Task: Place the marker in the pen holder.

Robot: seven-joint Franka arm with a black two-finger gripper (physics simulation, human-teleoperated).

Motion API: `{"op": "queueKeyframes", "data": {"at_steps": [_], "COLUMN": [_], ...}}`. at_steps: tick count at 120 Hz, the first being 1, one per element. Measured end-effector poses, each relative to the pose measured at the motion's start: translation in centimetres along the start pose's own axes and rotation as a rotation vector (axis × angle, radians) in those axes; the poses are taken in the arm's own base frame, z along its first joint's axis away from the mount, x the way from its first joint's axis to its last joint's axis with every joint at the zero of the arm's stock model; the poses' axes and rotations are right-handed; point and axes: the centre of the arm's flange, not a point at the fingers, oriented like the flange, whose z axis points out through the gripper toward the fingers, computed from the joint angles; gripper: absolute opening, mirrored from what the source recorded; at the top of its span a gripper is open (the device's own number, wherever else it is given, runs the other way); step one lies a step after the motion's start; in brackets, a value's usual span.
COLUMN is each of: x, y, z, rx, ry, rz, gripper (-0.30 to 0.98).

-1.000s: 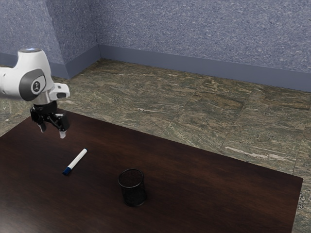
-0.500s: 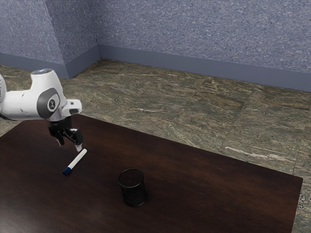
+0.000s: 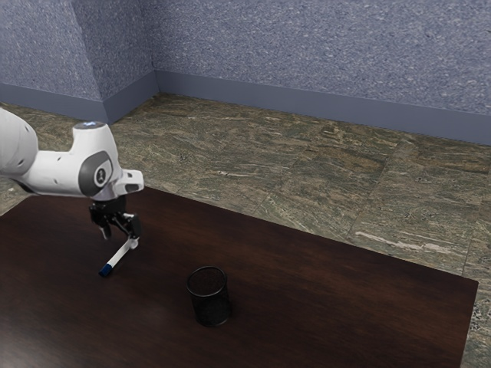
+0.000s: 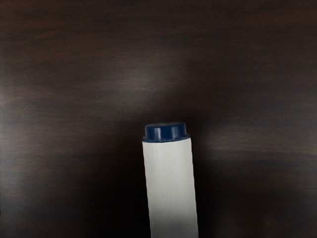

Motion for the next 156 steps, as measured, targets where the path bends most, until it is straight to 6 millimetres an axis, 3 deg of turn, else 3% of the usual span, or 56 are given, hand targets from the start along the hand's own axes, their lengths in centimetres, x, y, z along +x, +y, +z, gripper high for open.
{"op": "queueKeyframes", "data": {"at_steps": [16, 46, 80, 104, 132, 146, 156], "x": [0.3, 0.3, 0.0, 0.0, -0.1, 0.8, 1.9], "y": [-0.1, 0.1, -0.4, -0.3, -0.4, 0.2, 1.8], "z": [-0.1, 0.3, 0.8, 0.8, 0.8, -0.6, -3.1], "rx": [-0.002, -0.042, -0.094, -0.111, -0.113, -0.099, -0.085], "ry": [0.004, 0.008, 0.007, 0.008, 0.005, 0.031, 0.073], "rz": [-0.006, -0.045, -0.101, -0.116, -0.132, -0.12, -0.09], "gripper": [0.68, 0.34, 0.22, 0.02, -0.09, -0.1, -0.1]}}
